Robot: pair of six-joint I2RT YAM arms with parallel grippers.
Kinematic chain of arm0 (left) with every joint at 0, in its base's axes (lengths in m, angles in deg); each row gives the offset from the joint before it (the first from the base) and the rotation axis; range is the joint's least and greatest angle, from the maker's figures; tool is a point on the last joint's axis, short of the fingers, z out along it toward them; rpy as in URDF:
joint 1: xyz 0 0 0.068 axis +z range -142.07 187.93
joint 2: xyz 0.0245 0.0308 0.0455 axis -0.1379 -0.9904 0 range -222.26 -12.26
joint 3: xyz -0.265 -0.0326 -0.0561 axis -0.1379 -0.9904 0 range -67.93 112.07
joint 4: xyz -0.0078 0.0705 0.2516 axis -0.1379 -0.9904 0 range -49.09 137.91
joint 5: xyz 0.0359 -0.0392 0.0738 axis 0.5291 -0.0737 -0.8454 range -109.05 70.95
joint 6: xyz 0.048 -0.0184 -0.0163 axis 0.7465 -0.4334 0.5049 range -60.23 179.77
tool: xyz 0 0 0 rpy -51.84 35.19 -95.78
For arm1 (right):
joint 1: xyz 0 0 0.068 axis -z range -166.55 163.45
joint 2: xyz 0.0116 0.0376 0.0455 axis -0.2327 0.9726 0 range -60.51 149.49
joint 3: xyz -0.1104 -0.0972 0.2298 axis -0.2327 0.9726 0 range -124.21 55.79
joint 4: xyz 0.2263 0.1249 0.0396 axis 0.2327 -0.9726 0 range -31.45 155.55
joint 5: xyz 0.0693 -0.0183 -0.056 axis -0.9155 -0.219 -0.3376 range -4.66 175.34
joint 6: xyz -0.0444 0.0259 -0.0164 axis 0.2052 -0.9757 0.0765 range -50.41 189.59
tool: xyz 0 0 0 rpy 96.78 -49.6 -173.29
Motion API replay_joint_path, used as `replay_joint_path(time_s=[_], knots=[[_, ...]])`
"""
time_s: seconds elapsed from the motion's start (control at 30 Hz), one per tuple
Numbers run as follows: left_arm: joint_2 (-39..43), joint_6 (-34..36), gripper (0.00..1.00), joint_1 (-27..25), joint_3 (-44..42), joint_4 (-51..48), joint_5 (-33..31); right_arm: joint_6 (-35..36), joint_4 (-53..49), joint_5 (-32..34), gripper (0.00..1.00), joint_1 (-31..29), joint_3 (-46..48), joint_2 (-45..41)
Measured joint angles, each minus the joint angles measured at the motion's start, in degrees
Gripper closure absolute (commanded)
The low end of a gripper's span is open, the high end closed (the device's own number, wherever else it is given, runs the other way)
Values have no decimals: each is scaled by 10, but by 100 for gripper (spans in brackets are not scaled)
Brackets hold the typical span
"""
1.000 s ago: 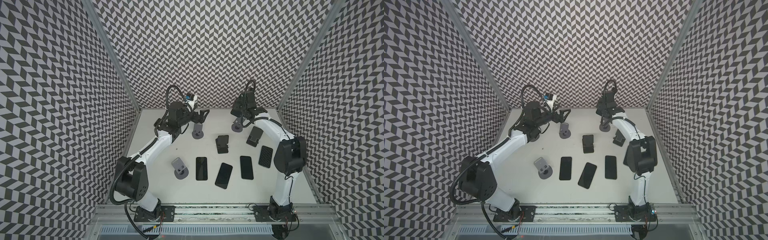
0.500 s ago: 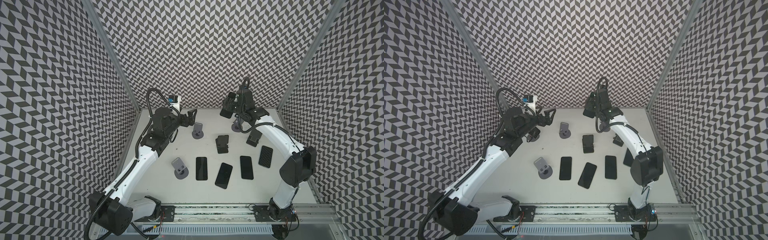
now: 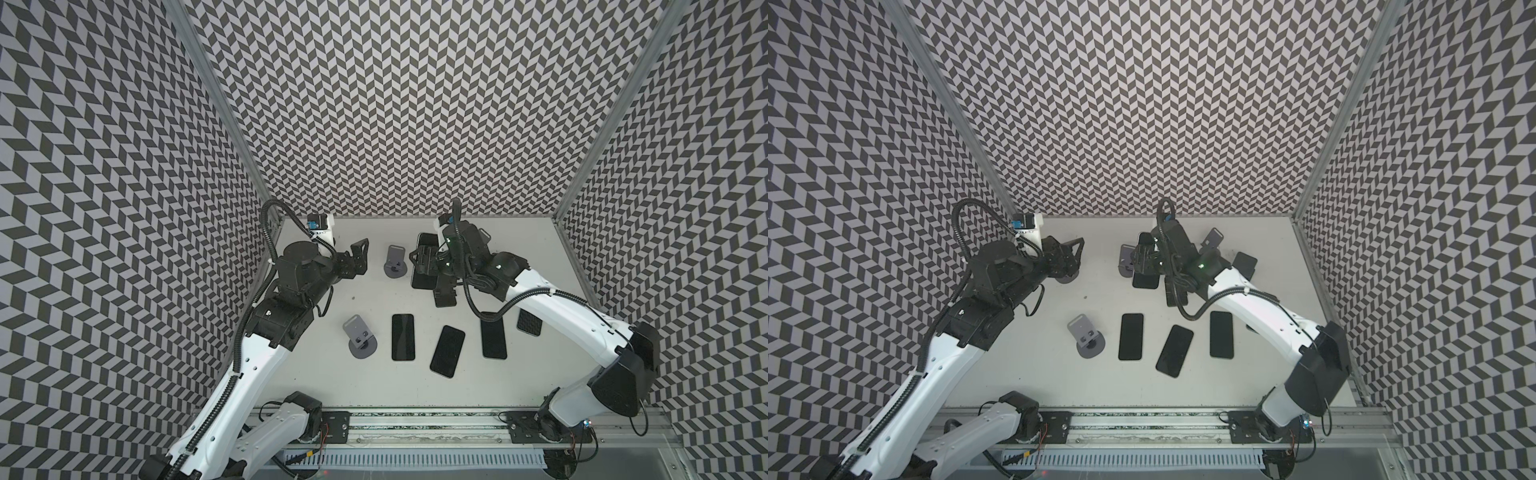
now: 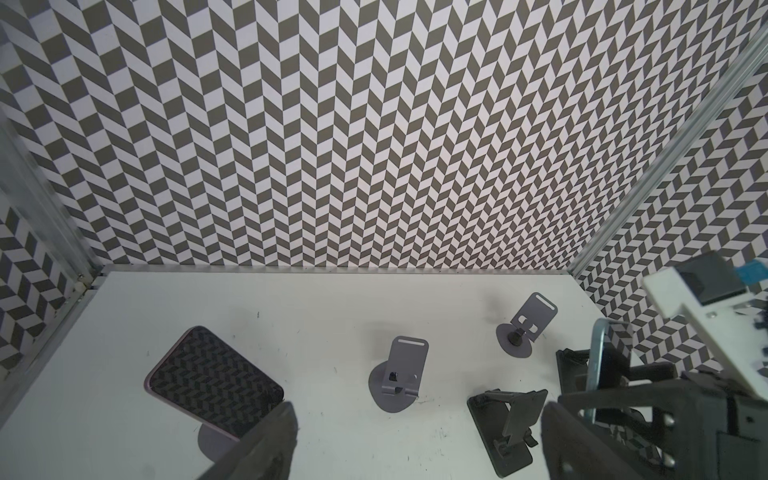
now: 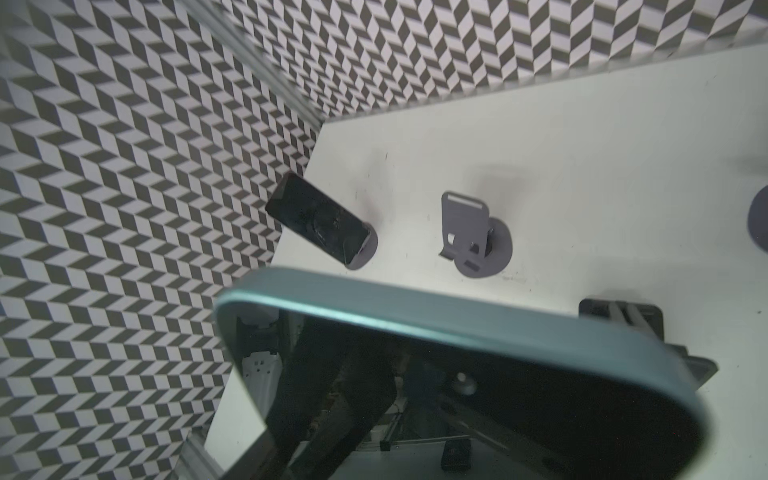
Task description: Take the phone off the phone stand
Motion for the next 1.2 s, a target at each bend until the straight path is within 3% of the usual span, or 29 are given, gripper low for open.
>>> replay_joint_path(time_s=[0.17,0.57,1.2], knots=[[22,-5,9,0,-4,-17,1,1,4,-5,61,-23,-8,29],[26,-14,9,0,-12,-43,6,19,16,-46,61,-33,-123,219],[13,-27,9,0,-20,-53,-37,60,-8,-83,58,-33,-276,415]])
